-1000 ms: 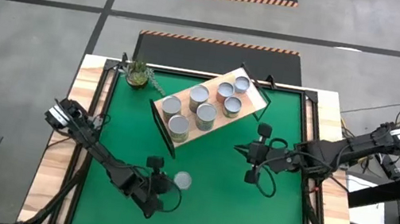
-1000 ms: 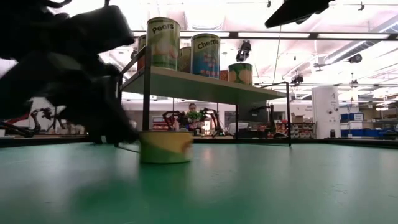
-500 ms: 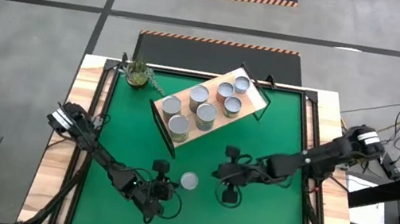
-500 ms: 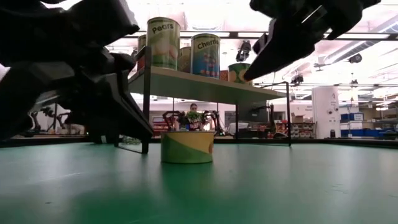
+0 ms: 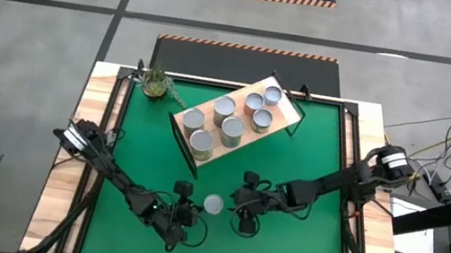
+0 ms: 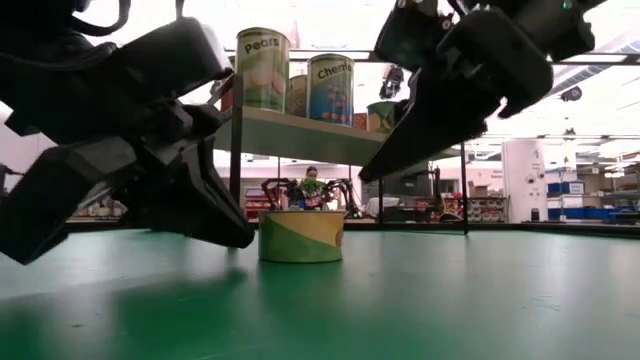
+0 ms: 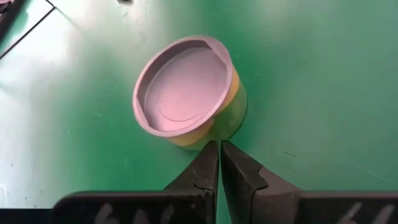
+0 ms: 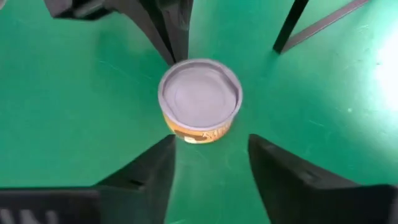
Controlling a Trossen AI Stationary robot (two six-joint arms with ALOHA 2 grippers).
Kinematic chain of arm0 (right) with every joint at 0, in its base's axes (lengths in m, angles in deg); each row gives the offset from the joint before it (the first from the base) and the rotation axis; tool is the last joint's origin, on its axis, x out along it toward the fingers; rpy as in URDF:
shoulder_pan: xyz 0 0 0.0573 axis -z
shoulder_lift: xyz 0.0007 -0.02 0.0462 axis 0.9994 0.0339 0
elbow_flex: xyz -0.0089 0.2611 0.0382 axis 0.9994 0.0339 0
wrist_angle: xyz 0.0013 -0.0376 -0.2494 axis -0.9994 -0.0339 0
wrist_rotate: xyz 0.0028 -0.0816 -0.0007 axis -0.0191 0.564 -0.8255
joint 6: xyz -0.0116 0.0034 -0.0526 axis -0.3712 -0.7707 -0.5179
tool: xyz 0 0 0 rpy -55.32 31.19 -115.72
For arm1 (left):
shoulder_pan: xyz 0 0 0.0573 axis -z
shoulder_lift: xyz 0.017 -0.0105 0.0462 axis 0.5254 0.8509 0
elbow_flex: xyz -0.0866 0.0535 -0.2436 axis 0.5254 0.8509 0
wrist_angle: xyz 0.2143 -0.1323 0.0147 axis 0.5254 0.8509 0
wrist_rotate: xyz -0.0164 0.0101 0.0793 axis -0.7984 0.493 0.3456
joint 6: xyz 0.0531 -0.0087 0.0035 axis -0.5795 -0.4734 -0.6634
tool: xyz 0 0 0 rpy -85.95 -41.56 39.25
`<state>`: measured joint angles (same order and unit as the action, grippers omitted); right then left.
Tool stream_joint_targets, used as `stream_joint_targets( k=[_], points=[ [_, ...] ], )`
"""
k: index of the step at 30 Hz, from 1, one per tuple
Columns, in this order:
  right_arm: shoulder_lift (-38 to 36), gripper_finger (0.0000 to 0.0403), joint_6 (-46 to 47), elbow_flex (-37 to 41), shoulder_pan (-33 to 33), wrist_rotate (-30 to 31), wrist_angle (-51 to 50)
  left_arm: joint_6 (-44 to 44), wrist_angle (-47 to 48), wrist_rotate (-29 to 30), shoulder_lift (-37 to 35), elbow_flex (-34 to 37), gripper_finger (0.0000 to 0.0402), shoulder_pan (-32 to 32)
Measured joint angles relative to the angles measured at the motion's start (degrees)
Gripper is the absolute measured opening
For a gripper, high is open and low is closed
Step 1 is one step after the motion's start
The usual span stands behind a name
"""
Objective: Pick and place cans onto a shelf
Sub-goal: Put the yellow can on the shelf
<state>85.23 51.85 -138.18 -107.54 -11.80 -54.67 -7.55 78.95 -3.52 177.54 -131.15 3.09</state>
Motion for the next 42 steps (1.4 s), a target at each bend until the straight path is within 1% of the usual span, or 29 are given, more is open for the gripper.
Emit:
stream_joint_targets(
  k=[4,8,12,17,21,24,27,32,34,38,40,42],
  points=[
    [3.1,0.0236,-0.3,0.0,0.0,0.4,3.1,0.0,-0.5,0.0,0.3,0.0,0.0000,-0.2],
    [6.2,0.0279,-1.8,0.0,0.0,0.4,7.5,0.0,-0.7,0.0,0.3,0.2,0.0000,-0.3],
    [8.8,0.0306,-2.3,0.0,0.8,0.3,11.8,0.0,-1.9,0.0,0.3,0.8,0.0000,-0.5],
    [11.7,0.0321,-2.4,0.0,1.7,-0.1,15.2,0.0,-2.3,0.0,0.3,0.9,0.0000,-0.7],
    [13.8,0.0321,-3.8,0.0,1.6,-1.2,19.5,-0.2,-2.5,0.0,0.3,1.0,0.0000,-0.8],
    [14.6,0.0311,-4.1,0.0,1.6,-1.1,21.4,-0.2,-2.7,-0.2,0.3,1.0,0.0000,-0.8],
    [14.6,0.0288,-4.2,0.0,1.9,-1.0,21.7,-0.2,-2.8,-0.2,0.3,1.0,0.0000,-0.9],
    [14.5,0.0235,-4.3,0.0,2.0,-1.2,21.7,-0.2,-2.8,-0.2,0.3,1.1,0.0000,-0.8],
    [14.5,0.0226,-4.3,0.0,2.0,-1.3,21.6,-0.2,-2.8,-0.2,0.3,1.1,0.0000,-0.8],
    [13.3,0.0231,-4.5,0.0,1.9,-1.7,19.7,-0.2,-3.0,-0.1,0.3,1.1,0.0000,-0.8],
    [11.5,0.0240,-4.5,0.0,1.9,-3.2,17.0,0.0,-2.7,0.2,0.2,1.1,0.0000,-0.7],
    [8.9,0.0243,-4.5,0.0,1.9,-3.3,13.0,0.3,-2.2,0.2,0.0,1.1,0.0000,-0.7]
  ],
)
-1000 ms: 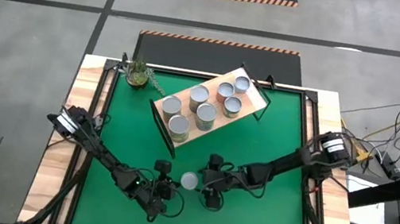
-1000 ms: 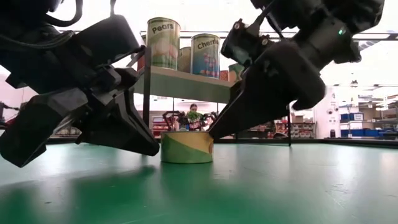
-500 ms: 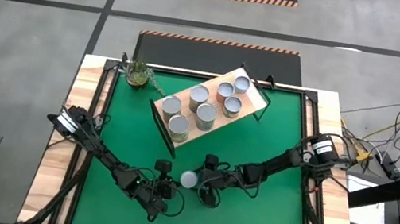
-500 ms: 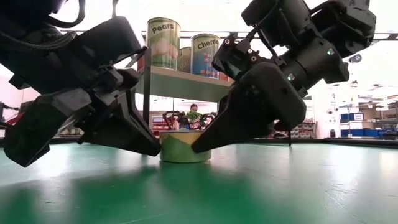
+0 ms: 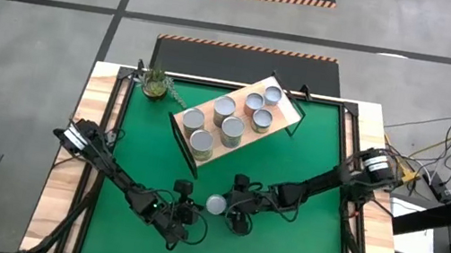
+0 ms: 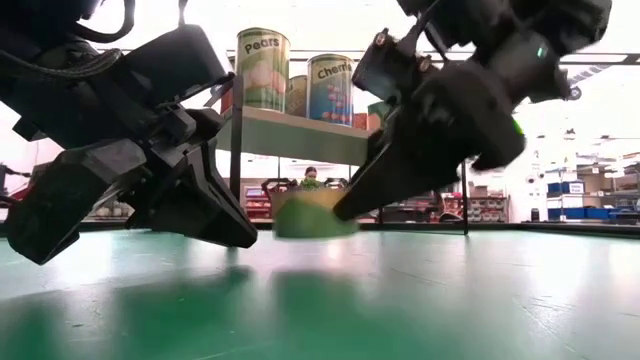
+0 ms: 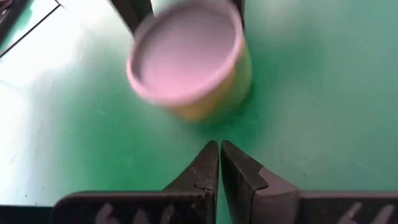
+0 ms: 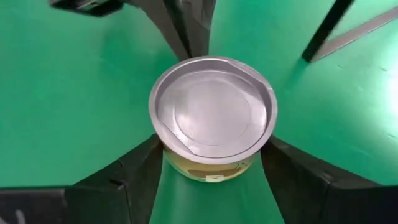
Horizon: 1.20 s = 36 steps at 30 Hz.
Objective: Pick and place cans onto a shelf
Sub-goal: Put the yellow can on the shelf
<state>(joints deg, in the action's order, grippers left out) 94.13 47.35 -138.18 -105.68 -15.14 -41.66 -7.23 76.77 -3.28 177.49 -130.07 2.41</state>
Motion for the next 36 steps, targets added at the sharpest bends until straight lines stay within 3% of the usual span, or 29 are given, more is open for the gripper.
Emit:
stream_joint_targets(
  k=[6,12,17,21,27,36],
  points=[
    [-12.6,0.0237,2.0,0.0,0.1,1.9,-21.4,1.4,1.1,0.0,-0.3,0.0,0.0000,0.0],
    [-29.1,0.0242,9.6,0.0,0.5,15.2,-43.5,1.8,1.4,0.0,-0.3,0.0,0.0000,0.0],
    [-41.8,0.0238,18.1,0.0,2.8,19.4,-55.1,2.0,1.4,0.0,-0.3,0.4,0.0000,0.0],
    [-48.8,0.0235,25.3,0.0,6.4,24.8,-59.0,2.1,1.4,0.0,-0.3,0.4,0.0000,0.0],
    [-51.8,0.0238,28.5,0.0,14.2,26.5,-59.5,2.1,1.3,-0.1,-0.3,0.4,0.0000,0.0],
    [-46.2,0.0243,32.3,0.0,23.5,27.9,-58.4,0.8,1.3,1.0,-0.3,0.7,0.0000,0.0]
  ],
)
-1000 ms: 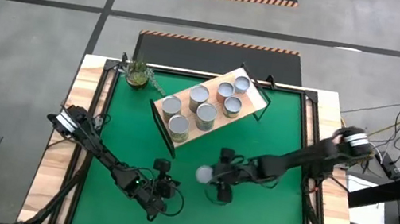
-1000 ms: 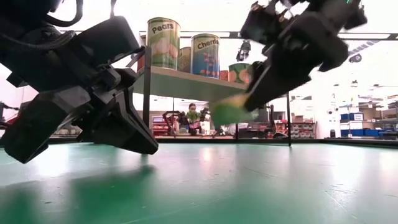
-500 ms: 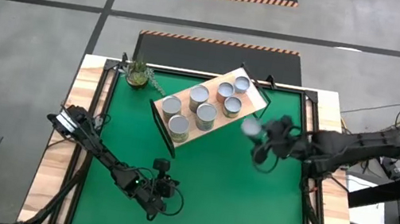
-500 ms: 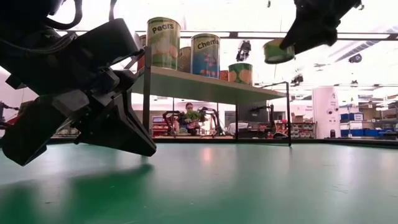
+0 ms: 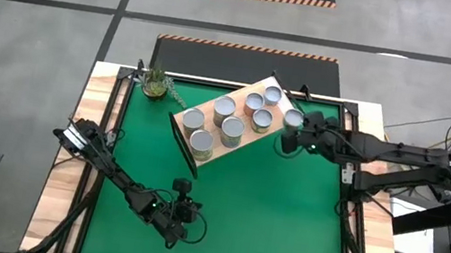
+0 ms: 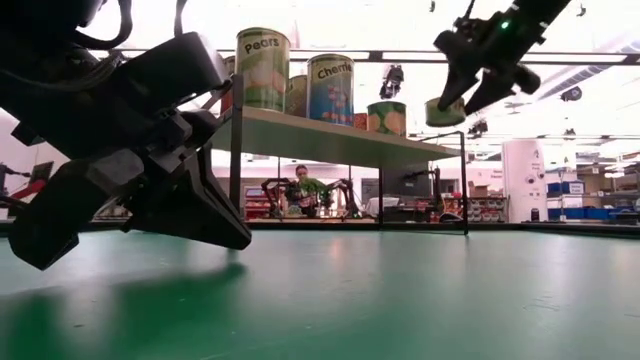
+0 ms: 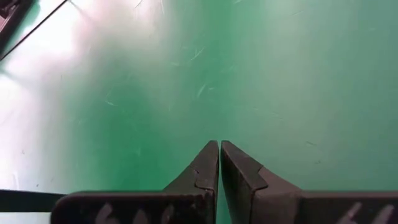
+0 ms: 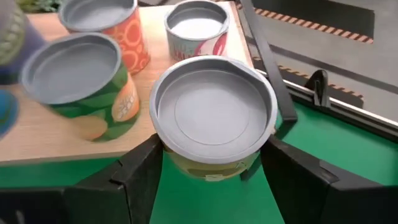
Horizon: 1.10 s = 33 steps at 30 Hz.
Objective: Pick and place cans onto a shelf
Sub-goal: Put the yellow can on the shelf
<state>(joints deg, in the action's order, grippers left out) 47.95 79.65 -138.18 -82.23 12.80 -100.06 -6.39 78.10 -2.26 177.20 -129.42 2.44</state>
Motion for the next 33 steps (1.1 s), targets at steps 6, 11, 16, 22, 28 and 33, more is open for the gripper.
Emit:
stream_joint_targets(
  k=[6,11,16,22,28,33],
  points=[
    [5.2,0.0248,-2.1,0.0,0.6,0.6,4.4,0.6,0.0,0.3,0.0,0.9,0.0000,0.0],
    [7.3,0.0248,-2.2,0.0,1.3,1.7,5.8,1.6,-1.2,0.2,-0.1,1.7,0.0000,0.2],
    [8.4,0.0249,-2.7,0.0,2.8,1.9,5.7,1.7,-2.0,0.2,-0.1,2.0,0.0000,0.2],
    [8.7,0.0249,-3.6,0.0,3.7,1.9,6.6,1.7,-2.0,0.2,-0.1,2.0,0.0000,0.2],
    [9.0,0.0249,-4.3,0.0,4.0,1.4,7.8,1.7,-2.0,0.2,-0.1,2.0,0.0000,0.2],
    [9.1,0.0249,-5.3,0.0,4.0,1.3,8.3,1.7,-2.3,0.2,-0.1,2.0,0.0000,0.2]
  ],
)
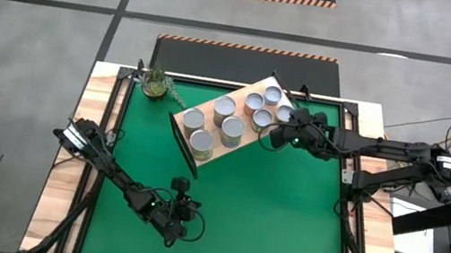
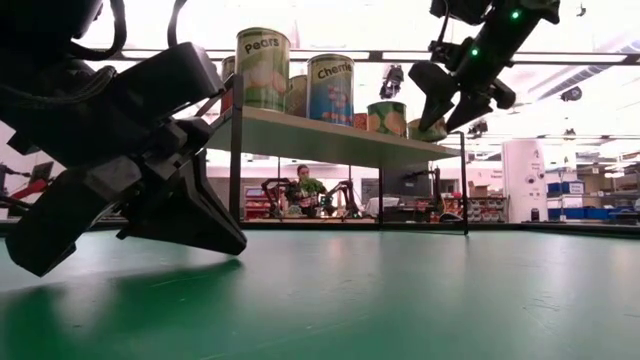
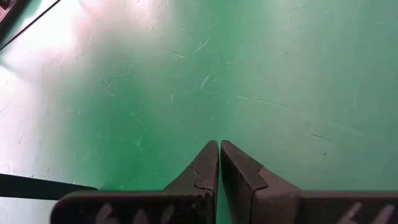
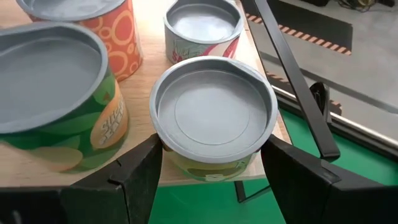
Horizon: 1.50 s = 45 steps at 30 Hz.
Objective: Pick and place cans onto a shelf
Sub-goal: Put the yellow can on the shelf, then return to Home Position
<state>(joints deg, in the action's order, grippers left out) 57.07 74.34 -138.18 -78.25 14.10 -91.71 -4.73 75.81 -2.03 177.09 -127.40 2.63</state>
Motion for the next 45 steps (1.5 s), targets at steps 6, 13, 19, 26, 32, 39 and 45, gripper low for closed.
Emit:
stream_joint_targets(
  k=[6,13,19,26,32,39,45],
  points=[
    [0.0,0.0249,-0.8,0.0,0.0,0.0,-0.1,0.0,0.0,0.0,0.0,0.0,0.0000,0.0],
    [0.0,0.0259,-0.3,0.0,0.0,-0.2,-0.1,0.0,0.0,0.0,0.0,0.0,0.0000,0.0],
    [0.0,0.0294,-0.4,0.0,0.0,-0.2,-0.1,0.0,0.0,0.0,-0.1,0.0,0.0000,0.0],
    [-1.7,0.0314,-1.8,-0.3,0.0,-1.6,-1.0,0.0,0.0,0.0,-0.2,0.0,0.0000,0.1],
    [-6.4,0.0306,-2.7,-4.8,-0.1,-8.4,-5.7,0.4,2.2,0.0,-2.4,0.0,0.0000,1.0],
    [-11.9,0.0284,-11.8,-5.9,-5.7,-12.5,-4.6,0.8,13.8,-0.5,-11.5,0.0,0.0000,3.4],
    [-15.6,0.0262,-16.9,-1.7,-15.1,-11.6,1.7,0.6,17.1,-12.9,-22.0,0.0,0.0000,5.5]
  ],
)
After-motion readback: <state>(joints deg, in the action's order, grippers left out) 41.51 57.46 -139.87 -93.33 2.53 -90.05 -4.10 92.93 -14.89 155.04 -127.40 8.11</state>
